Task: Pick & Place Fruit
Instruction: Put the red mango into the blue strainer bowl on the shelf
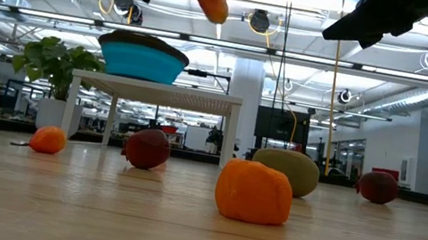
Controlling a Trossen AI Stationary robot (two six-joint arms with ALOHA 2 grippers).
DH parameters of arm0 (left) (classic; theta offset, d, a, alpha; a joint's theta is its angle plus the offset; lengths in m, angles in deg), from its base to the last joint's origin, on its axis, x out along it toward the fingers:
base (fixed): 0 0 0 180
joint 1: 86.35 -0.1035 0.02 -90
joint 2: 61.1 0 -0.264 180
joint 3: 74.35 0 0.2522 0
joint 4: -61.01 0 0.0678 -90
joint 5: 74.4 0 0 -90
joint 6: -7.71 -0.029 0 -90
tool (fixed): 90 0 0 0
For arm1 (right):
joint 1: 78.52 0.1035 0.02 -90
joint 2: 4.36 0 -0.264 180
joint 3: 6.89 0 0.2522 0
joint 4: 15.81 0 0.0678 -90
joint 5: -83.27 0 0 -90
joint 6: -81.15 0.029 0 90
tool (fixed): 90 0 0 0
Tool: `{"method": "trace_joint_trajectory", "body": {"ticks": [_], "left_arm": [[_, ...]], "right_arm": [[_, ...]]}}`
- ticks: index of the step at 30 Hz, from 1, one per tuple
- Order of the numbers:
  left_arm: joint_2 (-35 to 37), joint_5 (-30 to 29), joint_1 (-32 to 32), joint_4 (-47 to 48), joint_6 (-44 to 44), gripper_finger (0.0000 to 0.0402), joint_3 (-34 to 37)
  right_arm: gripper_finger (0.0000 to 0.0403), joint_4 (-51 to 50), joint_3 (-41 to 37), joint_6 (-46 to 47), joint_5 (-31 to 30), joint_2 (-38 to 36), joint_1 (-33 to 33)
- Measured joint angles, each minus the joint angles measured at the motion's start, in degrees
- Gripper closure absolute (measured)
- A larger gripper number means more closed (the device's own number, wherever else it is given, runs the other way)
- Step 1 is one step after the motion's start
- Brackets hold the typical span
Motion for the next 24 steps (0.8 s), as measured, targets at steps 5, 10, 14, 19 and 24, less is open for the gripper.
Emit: {"method": "trace_joint_trajectory", "body": {"ticks": [5,10,14,19,24], "left_arm": [[0.7,-5.07,-0.04,-0.72,-7.79,0.0211,-0.07],[2.4,-9.33,-1.18,0.25,-11.21,0.0211,-0.03],[3.37,-11.39,-2.45,3.09,-12.89,0.0211,-0.02],[3.7,-11.82,-4.12,6.29,-16.38,0.0211,-0.16],[2.31,-16.57,-4.87,18.33,-23.29,0.0211,-5.66]], "right_arm": [[0.0403,-0.02,0.02,0.0,0.0,0.02,0.0],[0.0403,-0.02,0.02,0.0,-0.02,0.02,-0.02],[0.0403,-0.02,0.02,0.0,-0.04,0.02,-0.02],[0.0403,-0.02,0.02,0.0,-0.1,0.02,-0.07],[0.0403,-0.02,0.02,0.0,-0.13,0.02,-0.07]]}}
